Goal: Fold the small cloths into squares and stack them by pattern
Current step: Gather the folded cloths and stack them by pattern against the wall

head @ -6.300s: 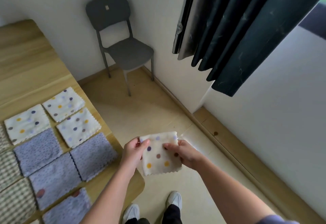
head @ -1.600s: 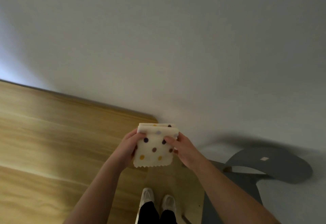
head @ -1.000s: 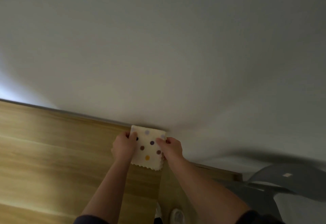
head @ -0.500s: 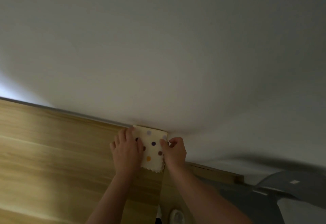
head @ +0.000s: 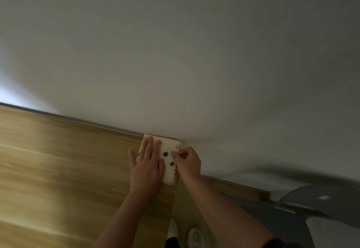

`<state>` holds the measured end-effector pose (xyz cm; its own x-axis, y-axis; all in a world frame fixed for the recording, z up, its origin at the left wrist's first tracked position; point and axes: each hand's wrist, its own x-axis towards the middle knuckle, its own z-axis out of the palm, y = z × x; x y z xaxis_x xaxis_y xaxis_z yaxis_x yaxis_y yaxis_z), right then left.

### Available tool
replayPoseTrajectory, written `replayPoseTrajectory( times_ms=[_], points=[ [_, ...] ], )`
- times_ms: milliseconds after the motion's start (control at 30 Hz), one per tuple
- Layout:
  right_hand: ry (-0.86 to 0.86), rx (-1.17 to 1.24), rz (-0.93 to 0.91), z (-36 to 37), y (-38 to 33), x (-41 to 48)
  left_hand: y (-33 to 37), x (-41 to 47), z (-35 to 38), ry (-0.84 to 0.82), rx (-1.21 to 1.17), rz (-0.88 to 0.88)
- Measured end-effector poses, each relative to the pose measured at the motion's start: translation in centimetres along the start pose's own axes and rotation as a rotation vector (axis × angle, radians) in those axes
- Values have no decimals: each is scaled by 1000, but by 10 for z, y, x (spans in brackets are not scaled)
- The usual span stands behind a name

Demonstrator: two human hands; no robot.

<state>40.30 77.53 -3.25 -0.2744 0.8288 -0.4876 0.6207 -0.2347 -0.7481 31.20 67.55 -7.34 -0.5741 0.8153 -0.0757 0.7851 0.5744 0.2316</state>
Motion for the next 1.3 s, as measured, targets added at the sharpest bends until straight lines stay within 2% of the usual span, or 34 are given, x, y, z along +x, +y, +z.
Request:
replayPoseTrajectory(
  times_ms=[167, 433, 700, 1300],
  points=[
    [-19, 44, -47, -24, 8, -15, 10, -16, -17, -7, -25, -21],
    [-76, 166, -221, -82, 22, -64, 60, -86, -51, 184, -219, -35],
    [-115, 197, -292, -120, 51, -125, 95, -159, -71, 309, -346, -62],
    [-73, 299, -268, -94, 144, -324, 61, -363, -95, 327, -432, 43]
  ],
)
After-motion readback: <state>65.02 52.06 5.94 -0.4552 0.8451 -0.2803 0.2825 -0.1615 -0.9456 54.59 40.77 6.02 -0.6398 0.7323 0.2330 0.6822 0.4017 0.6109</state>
